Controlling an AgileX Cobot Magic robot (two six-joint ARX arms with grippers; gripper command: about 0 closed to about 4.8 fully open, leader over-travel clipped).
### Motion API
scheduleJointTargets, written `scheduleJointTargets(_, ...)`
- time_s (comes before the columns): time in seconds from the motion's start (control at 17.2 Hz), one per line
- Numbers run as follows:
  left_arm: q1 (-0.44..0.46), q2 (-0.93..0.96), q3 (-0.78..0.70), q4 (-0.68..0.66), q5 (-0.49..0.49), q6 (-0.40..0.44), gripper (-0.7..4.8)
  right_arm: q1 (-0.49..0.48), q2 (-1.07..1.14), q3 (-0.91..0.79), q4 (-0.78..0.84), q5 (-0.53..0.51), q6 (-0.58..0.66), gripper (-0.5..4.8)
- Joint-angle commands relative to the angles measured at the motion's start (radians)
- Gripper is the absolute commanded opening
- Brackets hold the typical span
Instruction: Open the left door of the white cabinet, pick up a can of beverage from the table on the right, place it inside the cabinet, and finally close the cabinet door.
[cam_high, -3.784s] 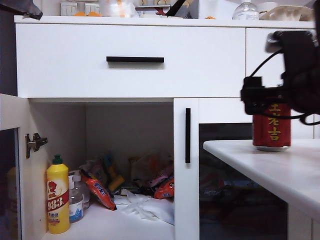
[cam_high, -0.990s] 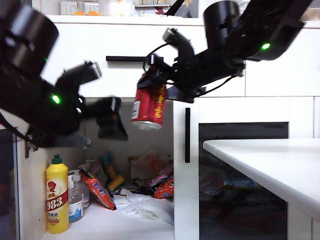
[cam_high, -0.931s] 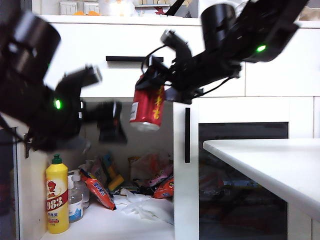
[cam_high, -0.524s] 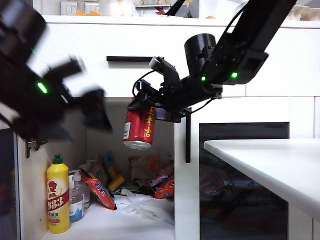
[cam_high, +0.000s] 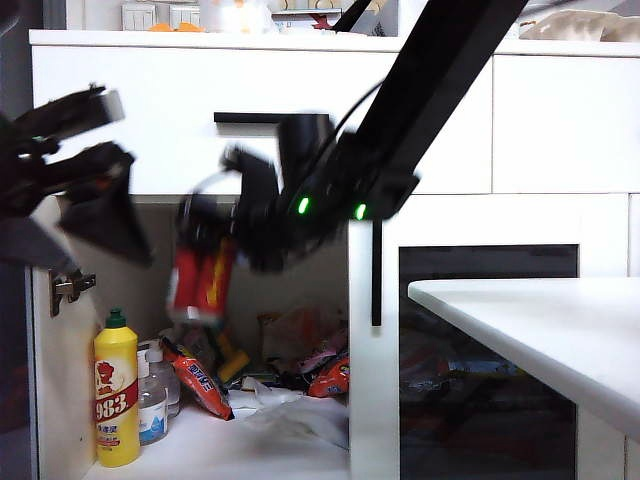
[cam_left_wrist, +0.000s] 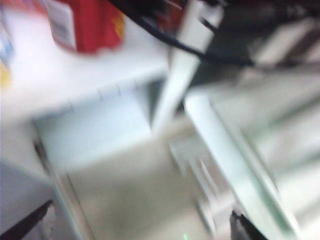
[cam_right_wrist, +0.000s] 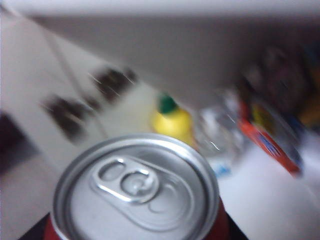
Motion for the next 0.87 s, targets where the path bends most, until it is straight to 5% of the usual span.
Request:
scheduleJointTargets(0.06, 0.0, -0.089, 0.001, -0.079, 0.047, -0.016, 4.79, 0.013, 0.042, 0.011, 0.174, 0.06, -0.003, 2.96)
scheduleJointTargets(0.17, -0.001, -0.213, 0.002, -0.076, 0.098, -0.108, 4.79, 0.021, 0.091, 0.011, 0.25, 0.159, -0.004, 2.96)
scheduleJointTargets(0.47, -0.001, -0.438, 0.002, -0.179, 0.106, -0.114, 4.79, 0.047, 0.264, 0.29, 0.152, 0.16, -0.03, 2.96)
scheduleJointTargets(0.87, -0.001, -0.501, 0.002, -0.222, 0.111, -0.118, 4.79, 0.048, 0.472, 0.639, 0.032, 0.238, -0.063, 2.95)
